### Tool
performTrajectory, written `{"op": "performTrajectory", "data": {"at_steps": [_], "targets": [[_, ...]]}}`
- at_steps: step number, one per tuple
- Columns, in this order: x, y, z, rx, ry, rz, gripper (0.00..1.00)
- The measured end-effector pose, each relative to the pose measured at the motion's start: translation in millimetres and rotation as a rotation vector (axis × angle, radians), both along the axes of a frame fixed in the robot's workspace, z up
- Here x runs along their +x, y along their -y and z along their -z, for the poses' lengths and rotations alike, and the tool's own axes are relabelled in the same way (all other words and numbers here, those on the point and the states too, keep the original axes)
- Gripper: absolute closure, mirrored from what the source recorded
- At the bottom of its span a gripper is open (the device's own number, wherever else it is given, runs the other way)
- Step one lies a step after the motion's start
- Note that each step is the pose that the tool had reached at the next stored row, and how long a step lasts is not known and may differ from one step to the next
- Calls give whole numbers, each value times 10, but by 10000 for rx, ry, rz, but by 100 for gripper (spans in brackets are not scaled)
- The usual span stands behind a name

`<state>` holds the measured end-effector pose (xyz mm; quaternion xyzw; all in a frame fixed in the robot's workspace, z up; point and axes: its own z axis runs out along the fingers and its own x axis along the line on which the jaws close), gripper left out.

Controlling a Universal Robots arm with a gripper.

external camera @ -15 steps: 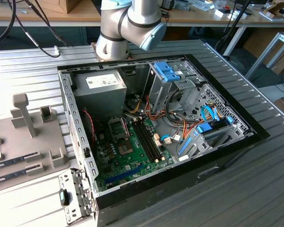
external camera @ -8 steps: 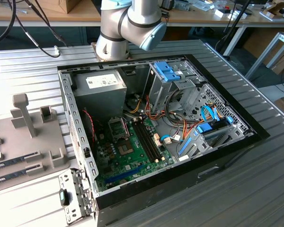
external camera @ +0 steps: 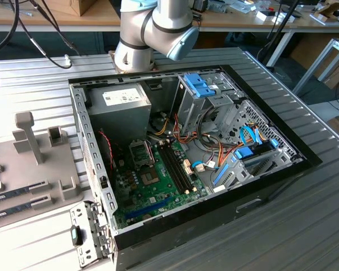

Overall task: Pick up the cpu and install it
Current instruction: 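Pick up the cpu and move it towards the insertion slot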

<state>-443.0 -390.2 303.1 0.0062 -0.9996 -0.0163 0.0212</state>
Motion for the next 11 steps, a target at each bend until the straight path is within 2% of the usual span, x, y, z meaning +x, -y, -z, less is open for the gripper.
{"op": "performTrajectory", "data": {"at_steps": [1,2,11], "targets": [[0,0,0,0,-1,0,47],[0,0,0,0,0,0,40],[1,0,11,0,-1,0,40]]}}
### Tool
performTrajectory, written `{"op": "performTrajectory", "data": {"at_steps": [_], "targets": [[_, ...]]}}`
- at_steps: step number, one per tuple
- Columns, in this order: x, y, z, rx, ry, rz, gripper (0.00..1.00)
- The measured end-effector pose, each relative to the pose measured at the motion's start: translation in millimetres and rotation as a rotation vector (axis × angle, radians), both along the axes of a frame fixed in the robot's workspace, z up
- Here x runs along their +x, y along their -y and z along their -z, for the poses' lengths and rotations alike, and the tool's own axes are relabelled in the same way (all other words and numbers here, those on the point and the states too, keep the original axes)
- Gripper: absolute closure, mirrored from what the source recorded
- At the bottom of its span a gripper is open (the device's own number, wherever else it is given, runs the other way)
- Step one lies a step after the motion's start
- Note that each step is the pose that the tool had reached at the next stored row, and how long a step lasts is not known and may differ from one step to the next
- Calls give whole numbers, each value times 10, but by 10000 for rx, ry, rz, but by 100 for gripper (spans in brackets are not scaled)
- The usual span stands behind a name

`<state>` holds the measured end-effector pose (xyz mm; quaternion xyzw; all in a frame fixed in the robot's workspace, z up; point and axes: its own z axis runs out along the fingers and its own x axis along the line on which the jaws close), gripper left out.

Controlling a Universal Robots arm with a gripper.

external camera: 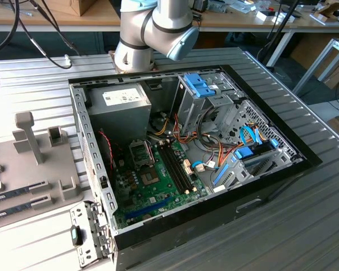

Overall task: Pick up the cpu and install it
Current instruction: 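Pick up the cpu and move it towards the insertion slot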

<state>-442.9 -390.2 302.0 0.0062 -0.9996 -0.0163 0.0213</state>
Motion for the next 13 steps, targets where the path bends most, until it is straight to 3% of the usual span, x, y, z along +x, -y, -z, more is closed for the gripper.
{"op": "performTrajectory", "data": {"at_steps": [13], "targets": [[0,0,31,0,0,0,40]]}}
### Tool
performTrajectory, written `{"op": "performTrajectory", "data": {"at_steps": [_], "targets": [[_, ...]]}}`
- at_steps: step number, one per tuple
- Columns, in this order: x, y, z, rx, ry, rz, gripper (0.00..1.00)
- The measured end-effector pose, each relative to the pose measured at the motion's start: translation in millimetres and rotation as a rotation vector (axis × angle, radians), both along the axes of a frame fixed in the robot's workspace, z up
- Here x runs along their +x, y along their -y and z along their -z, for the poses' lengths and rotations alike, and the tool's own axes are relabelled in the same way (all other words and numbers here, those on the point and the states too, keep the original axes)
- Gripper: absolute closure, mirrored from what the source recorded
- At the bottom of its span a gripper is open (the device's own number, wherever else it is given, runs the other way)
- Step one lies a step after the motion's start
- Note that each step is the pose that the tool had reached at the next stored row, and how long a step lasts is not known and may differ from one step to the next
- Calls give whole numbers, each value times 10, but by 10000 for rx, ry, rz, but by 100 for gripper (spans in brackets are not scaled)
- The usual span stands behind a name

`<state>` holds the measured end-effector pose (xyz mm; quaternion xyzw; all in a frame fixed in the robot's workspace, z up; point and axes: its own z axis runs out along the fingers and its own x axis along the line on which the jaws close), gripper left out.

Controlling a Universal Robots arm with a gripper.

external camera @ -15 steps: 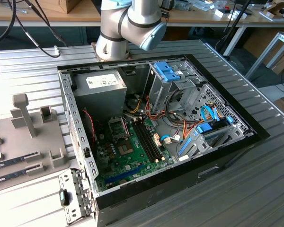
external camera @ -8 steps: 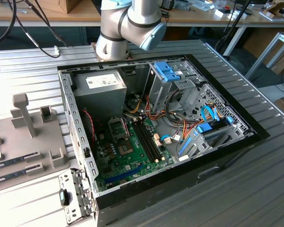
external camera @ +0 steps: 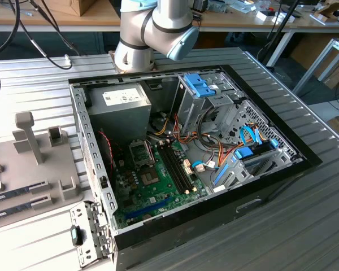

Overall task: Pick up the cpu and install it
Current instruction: 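Pick up the cpu and move it towards the insertion slot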

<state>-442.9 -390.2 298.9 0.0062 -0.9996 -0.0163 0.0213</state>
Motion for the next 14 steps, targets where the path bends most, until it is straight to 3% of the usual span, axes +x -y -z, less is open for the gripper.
{"op": "performTrajectory", "data": {"at_steps": [14], "targets": [[0,0,44,0,0,0,40]]}}
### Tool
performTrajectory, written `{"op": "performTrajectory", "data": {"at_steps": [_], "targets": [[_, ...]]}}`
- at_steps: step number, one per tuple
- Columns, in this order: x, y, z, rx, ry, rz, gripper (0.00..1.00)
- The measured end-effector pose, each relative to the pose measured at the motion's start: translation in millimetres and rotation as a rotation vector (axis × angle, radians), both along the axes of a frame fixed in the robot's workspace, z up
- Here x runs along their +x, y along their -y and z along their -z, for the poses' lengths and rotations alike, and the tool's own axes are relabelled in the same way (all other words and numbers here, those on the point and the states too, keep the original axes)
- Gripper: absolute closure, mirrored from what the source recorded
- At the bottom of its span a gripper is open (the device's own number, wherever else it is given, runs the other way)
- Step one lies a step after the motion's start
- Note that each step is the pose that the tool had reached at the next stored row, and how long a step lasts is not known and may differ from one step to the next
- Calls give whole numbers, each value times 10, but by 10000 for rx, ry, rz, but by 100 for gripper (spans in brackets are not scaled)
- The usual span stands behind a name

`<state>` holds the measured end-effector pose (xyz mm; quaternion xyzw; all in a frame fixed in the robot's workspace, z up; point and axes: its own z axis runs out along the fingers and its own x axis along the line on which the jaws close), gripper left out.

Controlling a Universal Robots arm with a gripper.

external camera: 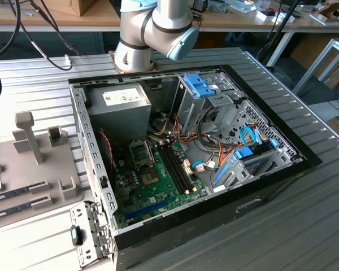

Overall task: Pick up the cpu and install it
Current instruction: 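Pick up the cpu and move it towards the insertion slot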

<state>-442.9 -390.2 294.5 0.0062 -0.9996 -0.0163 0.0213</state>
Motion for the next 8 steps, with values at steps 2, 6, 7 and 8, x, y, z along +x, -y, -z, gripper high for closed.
{"op": "performTrajectory", "data": {"at_steps": [2,6,7,8], "targets": [[0,0,7,0,0,0,40],[0,0,19,0,0,0,40],[0,0,23,0,0,0,40],[0,0,26,0,1,0,40]]}}
